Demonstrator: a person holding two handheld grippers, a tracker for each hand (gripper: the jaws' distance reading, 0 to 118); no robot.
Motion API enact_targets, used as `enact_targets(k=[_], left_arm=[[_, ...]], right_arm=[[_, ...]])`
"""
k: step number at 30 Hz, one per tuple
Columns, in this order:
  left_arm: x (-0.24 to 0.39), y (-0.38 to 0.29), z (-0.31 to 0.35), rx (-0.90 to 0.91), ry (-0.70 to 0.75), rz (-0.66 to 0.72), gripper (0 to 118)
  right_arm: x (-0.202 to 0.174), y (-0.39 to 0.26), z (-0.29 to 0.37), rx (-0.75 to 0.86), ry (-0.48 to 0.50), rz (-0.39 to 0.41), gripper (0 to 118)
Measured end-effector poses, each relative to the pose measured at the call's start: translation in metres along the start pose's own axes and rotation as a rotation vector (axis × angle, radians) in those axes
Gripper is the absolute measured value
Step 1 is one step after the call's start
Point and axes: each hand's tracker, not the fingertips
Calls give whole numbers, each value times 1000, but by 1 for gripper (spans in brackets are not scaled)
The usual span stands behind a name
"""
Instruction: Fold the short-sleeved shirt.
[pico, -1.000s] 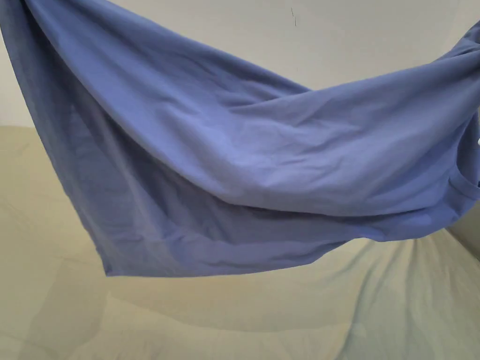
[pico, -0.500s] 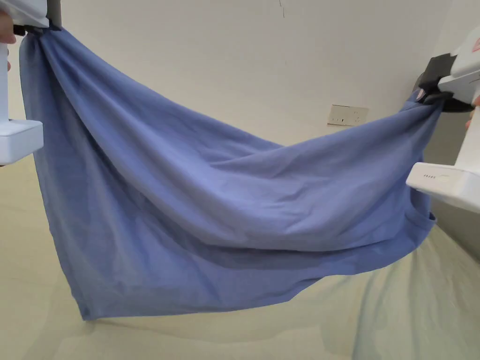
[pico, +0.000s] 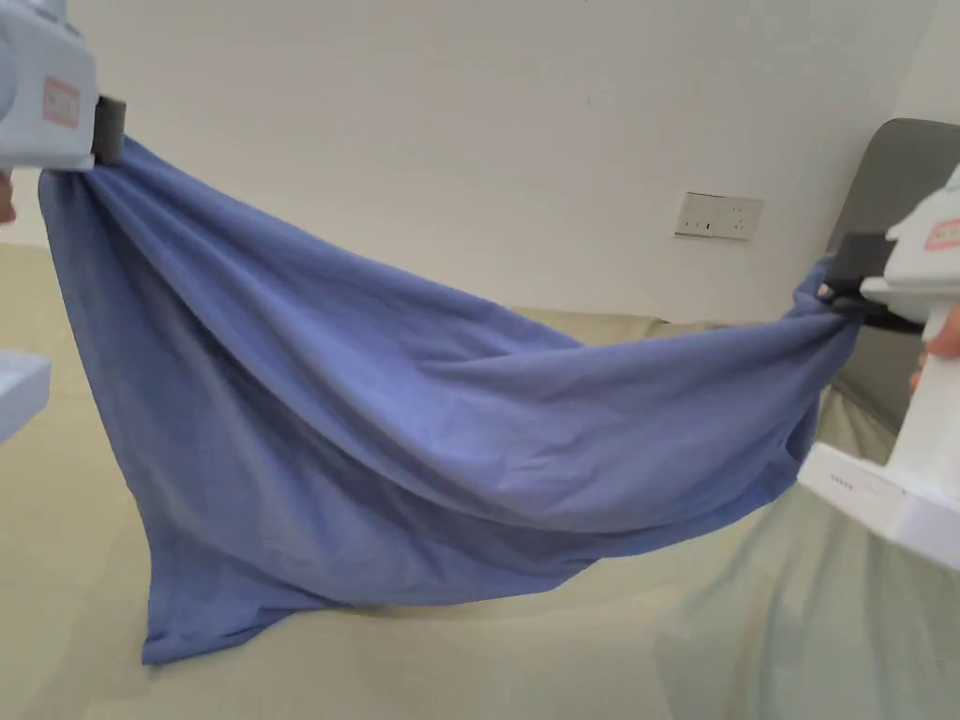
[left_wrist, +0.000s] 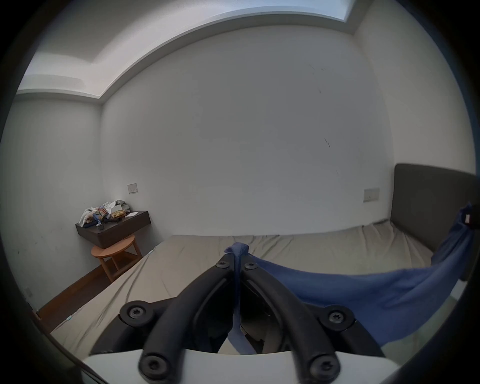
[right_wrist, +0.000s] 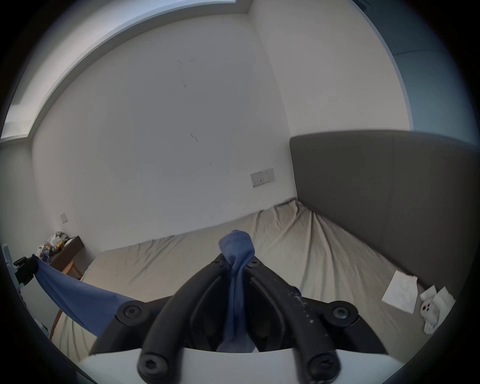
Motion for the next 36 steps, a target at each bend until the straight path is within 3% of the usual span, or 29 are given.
enact_targets(k=[3, 8, 12, 17, 21, 24, 27, 36], left_arm=[[-7, -46, 19, -37, -60, -20, 2], [-9, -127, 54, -138, -44, -128, 2], [-17, -180, 88, -227, -58, -19, 2], [-16, -236, 138, -331, -37, -6, 2], [-15, -270, 169, -397, -25, -40, 2], [-19, -288, 191, -441, -28, -38, 2], [-29, -297, 213, -488, -41, 26, 2], [-49, -317, 296, -544, -76, -5, 2]], right_arm=[[23, -43, -2, -64, -11, 7, 10], [66, -123, 0, -230, -51, -66, 10], [92, -178, 20, -302, -71, -107, 10], [117, -232, 60, -379, -54, -136, 10], [129, -264, 93, -412, -54, -110, 10], [136, -284, 113, -436, -66, -43, 10], [141, -301, 130, -462, -75, 4, 10], [162, -334, 208, -478, -56, 96, 10]])
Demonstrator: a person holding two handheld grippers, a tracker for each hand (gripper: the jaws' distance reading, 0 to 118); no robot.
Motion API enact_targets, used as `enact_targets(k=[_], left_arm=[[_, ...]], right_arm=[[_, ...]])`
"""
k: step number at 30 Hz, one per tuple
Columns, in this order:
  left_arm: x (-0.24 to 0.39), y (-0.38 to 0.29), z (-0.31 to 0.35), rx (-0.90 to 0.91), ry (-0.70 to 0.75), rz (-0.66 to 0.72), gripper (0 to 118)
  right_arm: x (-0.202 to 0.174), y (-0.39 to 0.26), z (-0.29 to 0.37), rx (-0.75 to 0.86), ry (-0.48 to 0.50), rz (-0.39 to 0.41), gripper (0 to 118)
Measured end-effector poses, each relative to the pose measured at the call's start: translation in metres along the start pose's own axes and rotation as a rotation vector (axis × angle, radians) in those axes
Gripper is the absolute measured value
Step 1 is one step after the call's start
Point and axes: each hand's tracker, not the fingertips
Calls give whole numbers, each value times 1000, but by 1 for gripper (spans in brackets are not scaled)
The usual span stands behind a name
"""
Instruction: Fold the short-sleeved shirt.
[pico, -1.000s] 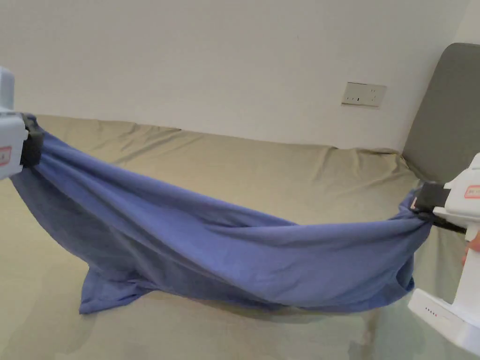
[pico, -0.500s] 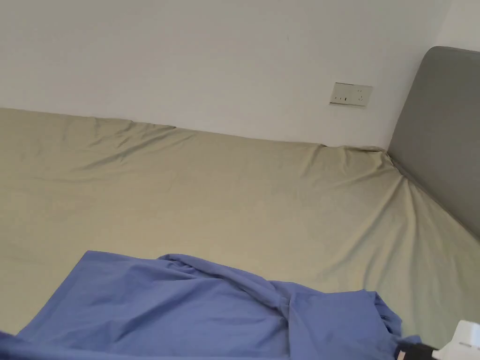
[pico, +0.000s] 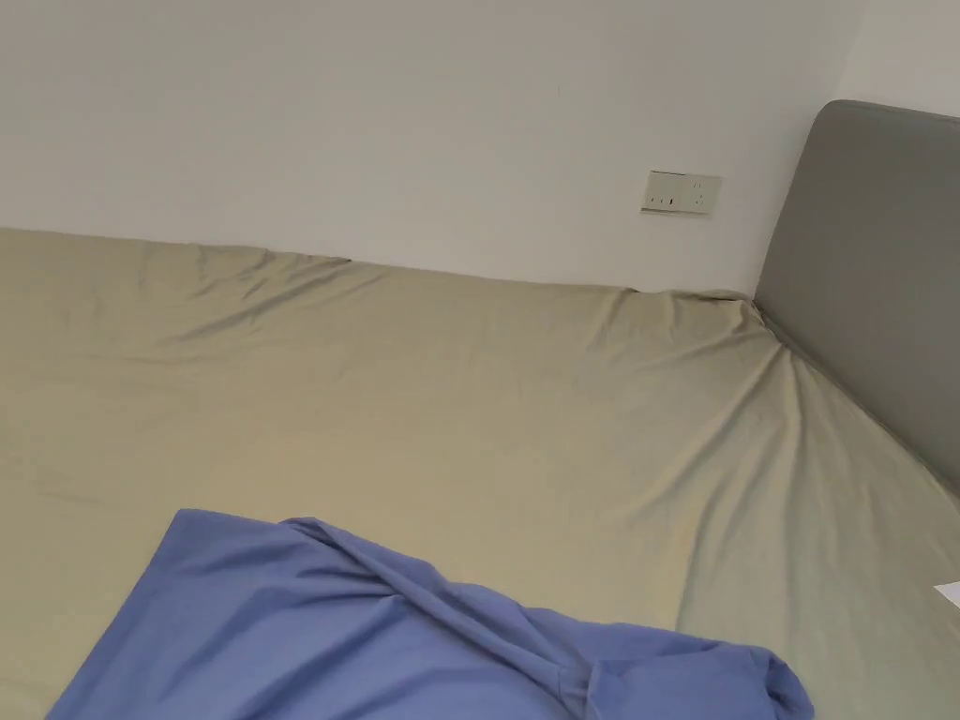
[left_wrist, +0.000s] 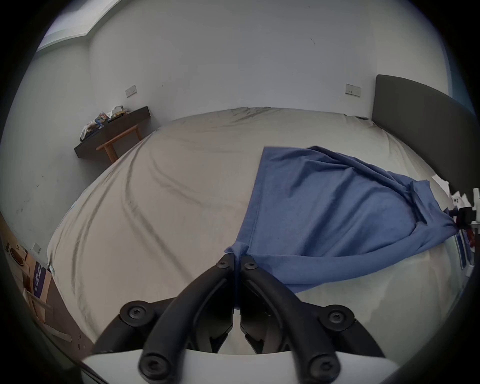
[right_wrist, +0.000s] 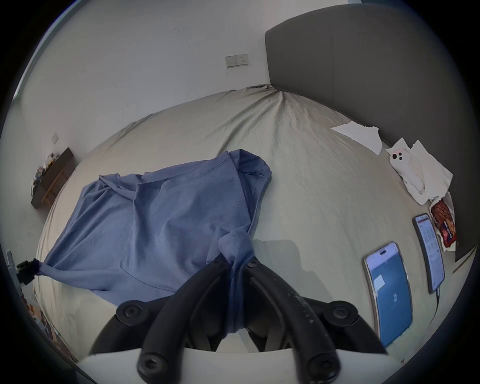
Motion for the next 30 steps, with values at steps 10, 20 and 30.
enact_targets(k=[10, 20, 30], left_arm=[[12, -58, 4, -120, -21, -19, 2], [-4, -79, 4, -128, -49, 85, 98], [21, -81, 83, 42, 63, 33, 3]], right_arm=[[1, -47, 2, -48, -37, 41, 11], [23, -70, 20, -65, -63, -94, 112], [-19, -120, 120, 107, -61, 40, 27]])
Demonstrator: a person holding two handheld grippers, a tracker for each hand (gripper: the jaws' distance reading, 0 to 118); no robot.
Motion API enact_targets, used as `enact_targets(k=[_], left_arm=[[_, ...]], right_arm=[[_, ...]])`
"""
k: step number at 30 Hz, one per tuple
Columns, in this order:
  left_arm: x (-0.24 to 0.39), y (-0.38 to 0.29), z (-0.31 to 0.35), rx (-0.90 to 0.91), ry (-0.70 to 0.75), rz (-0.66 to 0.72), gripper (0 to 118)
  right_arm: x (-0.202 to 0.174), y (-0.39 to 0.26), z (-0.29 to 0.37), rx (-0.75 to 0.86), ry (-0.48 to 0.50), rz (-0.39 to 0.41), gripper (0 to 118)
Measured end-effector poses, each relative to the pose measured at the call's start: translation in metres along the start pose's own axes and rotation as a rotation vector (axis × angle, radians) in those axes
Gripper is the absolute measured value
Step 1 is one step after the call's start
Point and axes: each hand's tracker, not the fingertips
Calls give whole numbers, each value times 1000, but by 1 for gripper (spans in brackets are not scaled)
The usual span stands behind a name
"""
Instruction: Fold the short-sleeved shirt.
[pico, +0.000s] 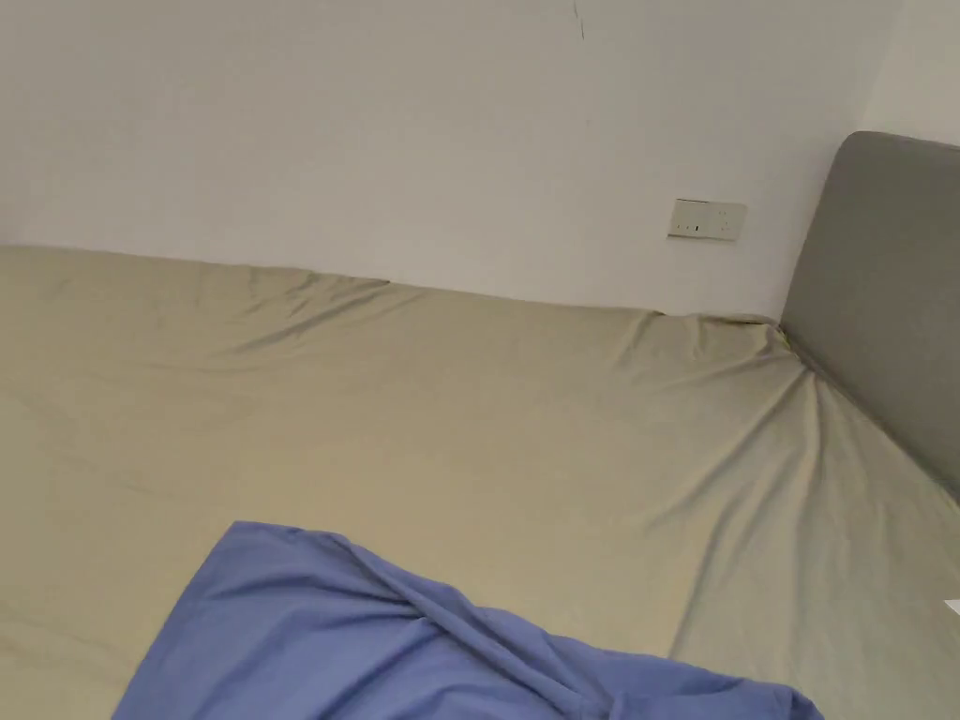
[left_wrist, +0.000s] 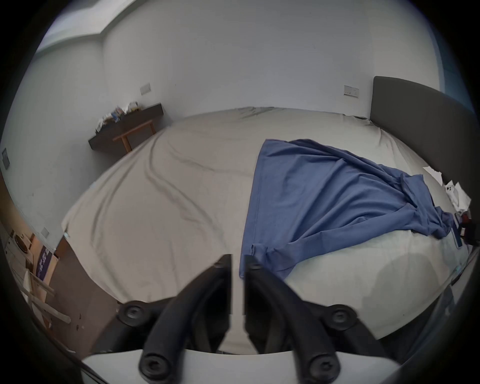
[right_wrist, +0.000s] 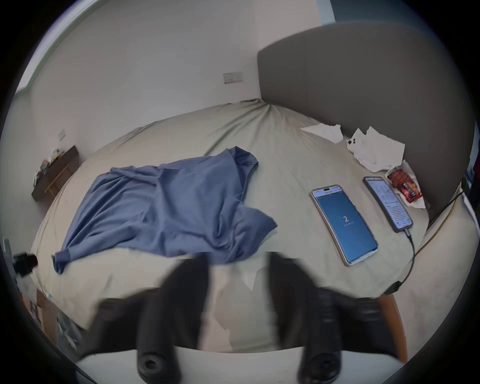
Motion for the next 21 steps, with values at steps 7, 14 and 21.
enact_targets(k=[7, 14, 21], left_arm=[[12, 1, 10, -27, -78, 94, 0], [7, 78, -35, 42, -143, 105, 0], [12, 173, -142, 111, -195, 21, 116]], right_arm=[[-16, -8, 6, -37, 65, 6, 0], [-27, 18, -11, -51, 85, -14, 1], [-36, 48, -23, -62, 123, -68, 1]])
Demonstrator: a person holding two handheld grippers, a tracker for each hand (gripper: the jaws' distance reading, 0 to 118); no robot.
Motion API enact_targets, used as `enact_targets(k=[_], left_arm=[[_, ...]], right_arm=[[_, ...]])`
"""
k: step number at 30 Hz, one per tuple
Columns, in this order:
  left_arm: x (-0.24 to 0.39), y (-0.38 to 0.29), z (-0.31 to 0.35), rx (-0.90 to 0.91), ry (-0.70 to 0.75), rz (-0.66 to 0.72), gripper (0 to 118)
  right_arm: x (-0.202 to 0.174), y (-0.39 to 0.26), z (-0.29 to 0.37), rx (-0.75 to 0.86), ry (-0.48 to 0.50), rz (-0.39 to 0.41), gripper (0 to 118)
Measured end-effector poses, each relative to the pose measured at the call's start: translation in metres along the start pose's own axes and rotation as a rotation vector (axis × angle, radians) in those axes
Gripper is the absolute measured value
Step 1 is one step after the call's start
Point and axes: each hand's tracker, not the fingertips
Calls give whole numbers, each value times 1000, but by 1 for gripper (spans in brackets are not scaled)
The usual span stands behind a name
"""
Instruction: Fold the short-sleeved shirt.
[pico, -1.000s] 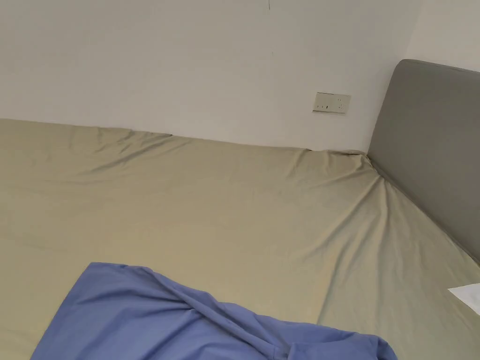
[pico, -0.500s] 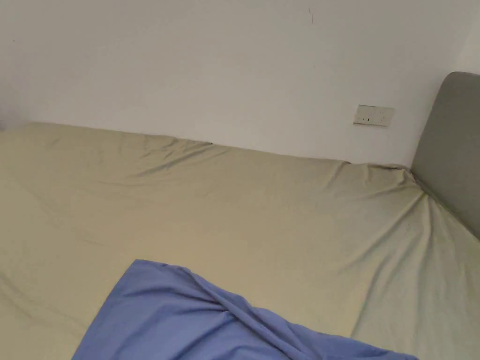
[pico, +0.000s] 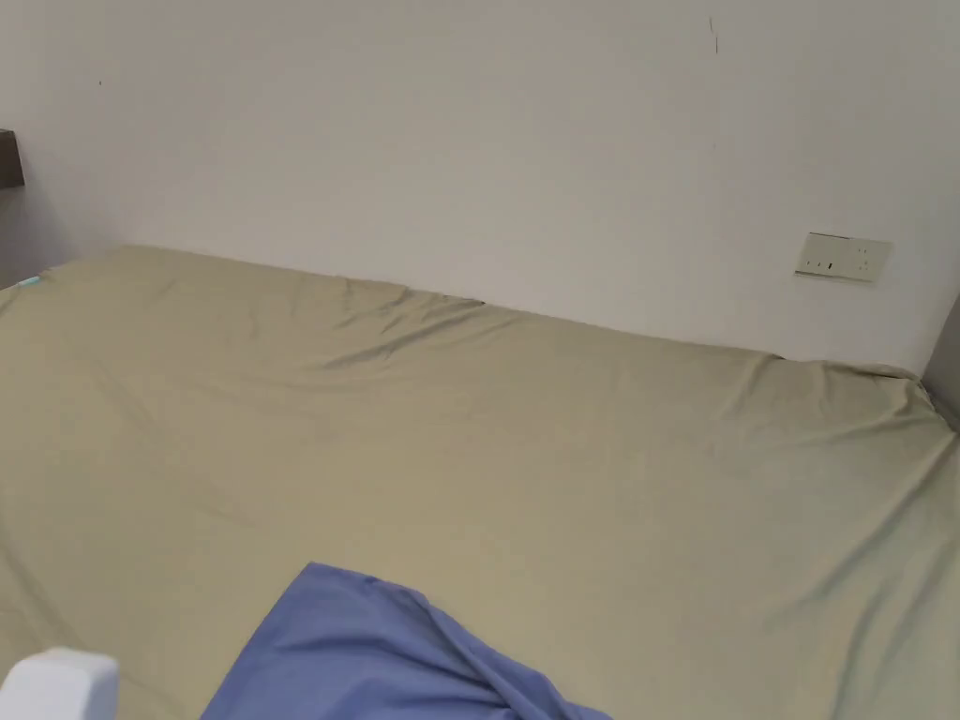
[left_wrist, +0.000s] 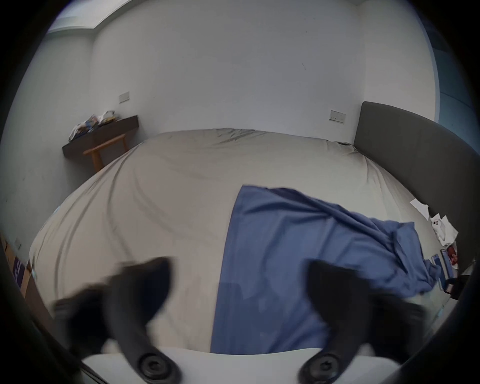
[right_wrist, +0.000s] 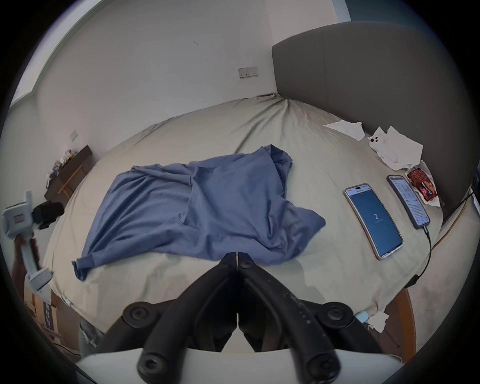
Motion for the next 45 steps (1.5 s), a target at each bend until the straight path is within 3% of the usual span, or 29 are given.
enact_targets(k=[7, 14, 19, 21, 24, 28, 32, 34, 35, 36, 37, 41, 45], left_arm=[[6, 62, -126, -78, -29, -132, 112], [8, 90, -239, -216, 8, -177, 112], [14, 94, -272, -229, 57, -197, 110], [17, 93, -278, -281, 17, -191, 109], [19, 84, -279, -296, -53, -172, 97], [30, 69, -284, -335, -52, -217, 97], [25, 69, -278, -334, -137, -123, 75], [28, 72, -276, -314, -134, -149, 68], [29, 72, -272, -297, -152, -170, 53], [31, 71, -271, -310, -139, -173, 25], [40, 71, -264, -317, -152, -214, 8], [37, 70, -251, -296, -156, -196, 8], [27, 80, -239, -258, -140, -138, 8]], right_arm=[[-10, 33, -26, -17, 30, -10, 1], [-12, 50, -36, -5, 46, -3, 1], [-7, 55, -40, -9, 6, 0, 1], [-5, 54, -42, 16, -14, 8, 1], [-4, 56, -45, 17, -21, 7, 1], [-6, 59, -47, 6, -4, 7, 1], [-9, 61, -44, 15, 7, 18, 1], [-10, 62, -44, 14, 9, 21, 1], [-9, 61, -44, 12, 10, 19, 1], [-9, 61, -44, 10, 11, 16, 1], [-8, 62, -44, 9, 14, 8, 1], [6, 79, -46, 23, 44, -18, 1], [33, 126, -66, 93, 5, -29, 1]])
